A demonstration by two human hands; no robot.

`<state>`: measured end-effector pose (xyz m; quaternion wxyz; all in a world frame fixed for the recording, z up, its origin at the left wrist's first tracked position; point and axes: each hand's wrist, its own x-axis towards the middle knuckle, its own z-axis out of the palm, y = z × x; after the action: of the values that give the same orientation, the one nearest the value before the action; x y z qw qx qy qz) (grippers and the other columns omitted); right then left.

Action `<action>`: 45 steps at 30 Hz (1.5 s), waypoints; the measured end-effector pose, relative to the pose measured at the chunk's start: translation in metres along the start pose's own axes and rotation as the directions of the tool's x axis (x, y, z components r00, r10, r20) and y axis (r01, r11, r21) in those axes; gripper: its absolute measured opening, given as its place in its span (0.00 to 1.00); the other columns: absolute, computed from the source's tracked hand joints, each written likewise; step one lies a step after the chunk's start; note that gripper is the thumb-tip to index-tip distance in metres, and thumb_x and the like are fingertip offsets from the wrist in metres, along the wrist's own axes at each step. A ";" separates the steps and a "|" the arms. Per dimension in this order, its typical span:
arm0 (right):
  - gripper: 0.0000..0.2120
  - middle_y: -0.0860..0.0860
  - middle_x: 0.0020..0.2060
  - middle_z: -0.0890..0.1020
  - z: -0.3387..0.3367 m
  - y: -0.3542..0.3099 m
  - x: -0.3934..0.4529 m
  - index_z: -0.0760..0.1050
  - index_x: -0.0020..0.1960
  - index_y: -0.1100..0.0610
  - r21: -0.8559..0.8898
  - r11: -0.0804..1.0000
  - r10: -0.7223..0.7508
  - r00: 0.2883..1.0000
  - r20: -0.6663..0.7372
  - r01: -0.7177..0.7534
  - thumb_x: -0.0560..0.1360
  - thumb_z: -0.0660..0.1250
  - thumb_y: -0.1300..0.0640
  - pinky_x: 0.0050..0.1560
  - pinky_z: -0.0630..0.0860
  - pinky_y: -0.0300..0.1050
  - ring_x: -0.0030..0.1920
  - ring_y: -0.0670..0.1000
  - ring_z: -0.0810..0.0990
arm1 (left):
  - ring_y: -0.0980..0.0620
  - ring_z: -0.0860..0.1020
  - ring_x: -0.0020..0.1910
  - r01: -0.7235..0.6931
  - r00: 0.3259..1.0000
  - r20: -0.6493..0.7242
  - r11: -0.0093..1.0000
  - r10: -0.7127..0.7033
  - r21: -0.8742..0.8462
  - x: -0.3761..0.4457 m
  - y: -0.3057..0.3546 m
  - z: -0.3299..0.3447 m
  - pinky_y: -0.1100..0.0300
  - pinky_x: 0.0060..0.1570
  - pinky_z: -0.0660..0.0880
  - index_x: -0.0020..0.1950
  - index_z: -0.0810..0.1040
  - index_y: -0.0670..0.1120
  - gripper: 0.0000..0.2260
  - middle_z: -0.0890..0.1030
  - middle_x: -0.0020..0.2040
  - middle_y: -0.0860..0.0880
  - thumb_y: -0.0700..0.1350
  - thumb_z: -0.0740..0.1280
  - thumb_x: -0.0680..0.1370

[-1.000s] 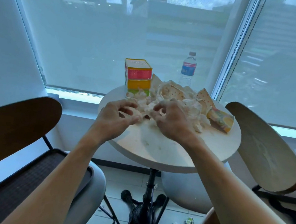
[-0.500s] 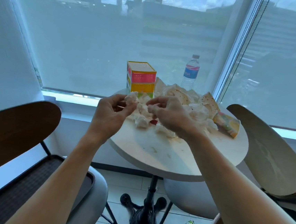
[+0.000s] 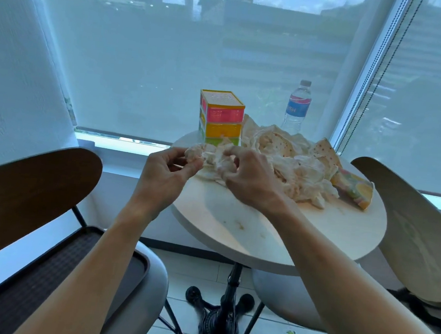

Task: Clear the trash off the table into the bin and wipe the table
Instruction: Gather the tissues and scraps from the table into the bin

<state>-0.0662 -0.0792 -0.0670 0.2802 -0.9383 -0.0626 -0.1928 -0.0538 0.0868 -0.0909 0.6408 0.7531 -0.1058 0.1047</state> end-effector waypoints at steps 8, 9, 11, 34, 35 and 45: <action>0.11 0.44 0.35 0.78 -0.066 0.046 -0.025 0.79 0.55 0.49 0.267 0.956 0.179 0.963 -0.203 -0.122 0.73 0.70 0.51 0.41 0.74 0.38 0.35 0.42 0.76 | 0.64 0.76 0.32 -0.014 0.992 0.124 0.999 0.020 -0.044 -0.022 0.022 0.048 0.74 0.33 0.70 0.50 0.83 0.49 0.05 0.83 0.39 0.54 0.45 0.72 0.75; 0.10 0.44 0.35 0.78 -0.076 0.055 -0.032 0.79 0.55 0.49 0.281 0.949 0.206 0.956 -0.210 -0.143 0.73 0.70 0.51 0.41 0.74 0.38 0.35 0.42 0.76 | 0.64 0.76 0.32 -0.018 0.988 0.151 0.999 0.024 -0.041 -0.026 0.025 0.057 0.74 0.32 0.70 0.50 0.83 0.48 0.05 0.83 0.40 0.53 0.45 0.71 0.75; 0.10 0.44 0.35 0.78 -0.093 0.075 -0.048 0.79 0.54 0.49 0.293 0.937 0.264 0.938 -0.226 -0.193 0.73 0.71 0.51 0.41 0.74 0.37 0.35 0.42 0.76 | 0.64 0.76 0.33 -0.022 0.979 0.203 0.999 0.030 -0.039 -0.034 0.031 0.075 0.73 0.33 0.71 0.50 0.83 0.48 0.05 0.83 0.41 0.49 0.46 0.71 0.76; 0.16 0.47 0.45 0.81 -0.102 0.285 -0.299 0.79 0.59 0.52 0.258 0.640 0.748 0.664 0.005 -0.724 0.73 0.70 0.48 0.48 0.73 0.39 0.44 0.47 0.79 | 0.62 0.77 0.33 -0.095 0.737 0.673 0.995 0.054 0.024 -0.158 0.079 0.275 0.73 0.33 0.70 0.54 0.82 0.47 0.10 0.82 0.40 0.54 0.39 0.72 0.74; 0.16 0.48 0.48 0.81 -0.095 0.289 -0.306 0.79 0.59 0.52 0.245 0.631 0.752 0.658 0.036 -0.736 0.73 0.71 0.48 0.49 0.73 0.39 0.47 0.48 0.79 | 0.62 0.76 0.32 -0.079 0.730 0.683 0.996 0.030 0.041 -0.164 0.075 0.282 0.73 0.32 0.69 0.54 0.82 0.48 0.09 0.82 0.40 0.53 0.39 0.72 0.74; 0.15 0.51 0.51 0.82 -0.088 0.319 -0.332 0.79 0.61 0.54 0.116 0.652 0.731 0.662 0.168 -0.749 0.75 0.70 0.51 0.46 0.74 0.39 0.47 0.48 0.79 | 0.53 0.80 0.45 0.036 0.634 0.711 0.930 -0.304 0.365 -0.206 -0.007 0.322 0.67 0.44 0.74 0.51 0.84 0.51 0.07 0.83 0.47 0.47 0.46 0.74 0.73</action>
<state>-0.3279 -0.3966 -0.2913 0.4120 -0.8624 0.2941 -0.0052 -0.2413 -0.2246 -0.2078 0.4153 0.8265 -0.2724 -0.2650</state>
